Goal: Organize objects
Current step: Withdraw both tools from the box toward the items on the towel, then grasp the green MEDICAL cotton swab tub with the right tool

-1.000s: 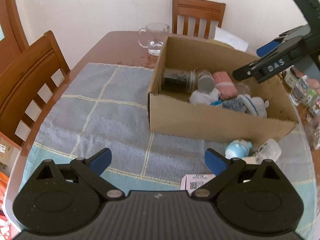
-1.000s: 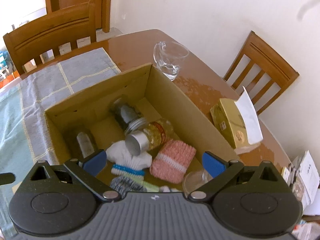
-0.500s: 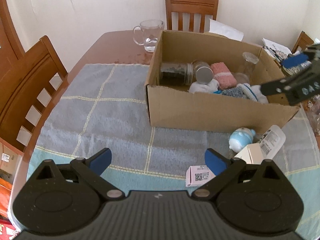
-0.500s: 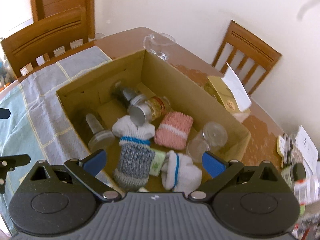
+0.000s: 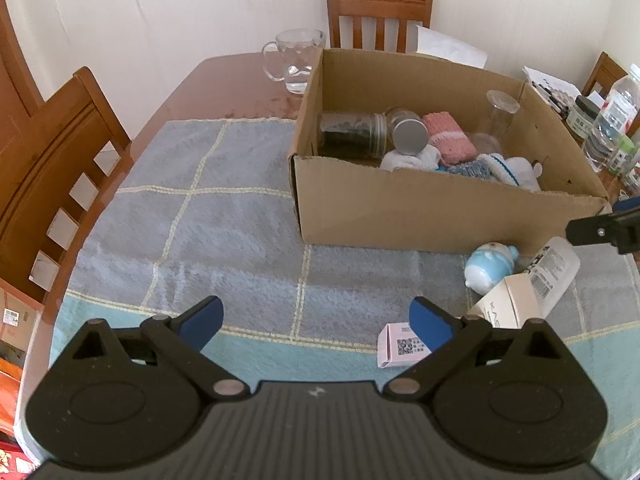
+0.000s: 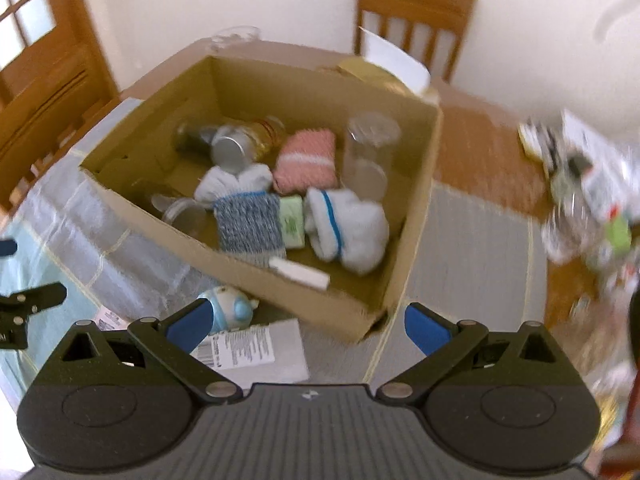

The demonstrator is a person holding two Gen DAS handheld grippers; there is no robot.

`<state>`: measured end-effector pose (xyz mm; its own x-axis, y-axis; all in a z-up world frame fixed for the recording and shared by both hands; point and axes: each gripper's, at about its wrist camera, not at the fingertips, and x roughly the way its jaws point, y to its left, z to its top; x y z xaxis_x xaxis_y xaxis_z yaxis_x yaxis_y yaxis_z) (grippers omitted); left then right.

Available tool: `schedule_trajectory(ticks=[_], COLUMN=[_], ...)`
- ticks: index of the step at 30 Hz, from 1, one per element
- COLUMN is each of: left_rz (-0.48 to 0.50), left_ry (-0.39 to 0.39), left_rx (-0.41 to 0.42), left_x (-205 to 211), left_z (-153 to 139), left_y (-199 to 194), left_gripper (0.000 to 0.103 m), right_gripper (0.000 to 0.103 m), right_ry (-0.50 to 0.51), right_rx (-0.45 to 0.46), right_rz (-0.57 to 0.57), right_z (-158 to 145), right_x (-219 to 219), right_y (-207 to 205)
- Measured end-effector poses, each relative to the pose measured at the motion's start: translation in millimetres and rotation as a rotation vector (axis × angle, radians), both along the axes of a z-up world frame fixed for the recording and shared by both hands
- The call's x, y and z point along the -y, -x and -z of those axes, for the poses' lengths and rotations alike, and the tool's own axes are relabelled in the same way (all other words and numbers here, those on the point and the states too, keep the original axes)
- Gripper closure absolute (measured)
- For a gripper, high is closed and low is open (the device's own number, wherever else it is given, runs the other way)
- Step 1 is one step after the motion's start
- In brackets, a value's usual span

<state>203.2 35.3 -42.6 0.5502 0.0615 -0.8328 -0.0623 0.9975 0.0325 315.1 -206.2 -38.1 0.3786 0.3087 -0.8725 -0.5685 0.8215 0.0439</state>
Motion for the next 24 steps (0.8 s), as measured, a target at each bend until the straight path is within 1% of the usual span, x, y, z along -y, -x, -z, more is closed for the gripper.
schedule_trajectory(ticks=[3, 5, 13, 19, 24], left_rz=[0.010, 0.011, 0.002, -0.007, -0.006], left_ry=[0.000, -0.003, 0.001, 0.017, 0.021], left_rx=[-0.005, -0.009, -0.019, -0.026, -0.029], left_x=[-1.3, -3.1, -11.8, -18.2, -18.4], left_z=[1.8, 2.8, 5.6, 8.5, 10.8], left_y=[0.7, 1.0, 4.2, 8.6, 8.2], left_gripper=[0.004, 0.004, 0.004, 0.004, 0.004], right_gripper=[0.000, 0.000, 0.000, 0.000, 0.000], right_ry=[-0.008, -0.010, -0.020, -0.020, -0.042], right_rx=[-0.022, -0.032, -0.053, -0.075, -0.092], right_rz=[0.065, 0.089, 0.154, 0.163, 0.170], right_z=[10.9, 16.9, 34.9, 45.8, 45.7], right_x=[1.5, 1.1, -4.9, -1.2, 9.1], right_y=[0.8, 1.1, -1.5, -0.4, 5.8])
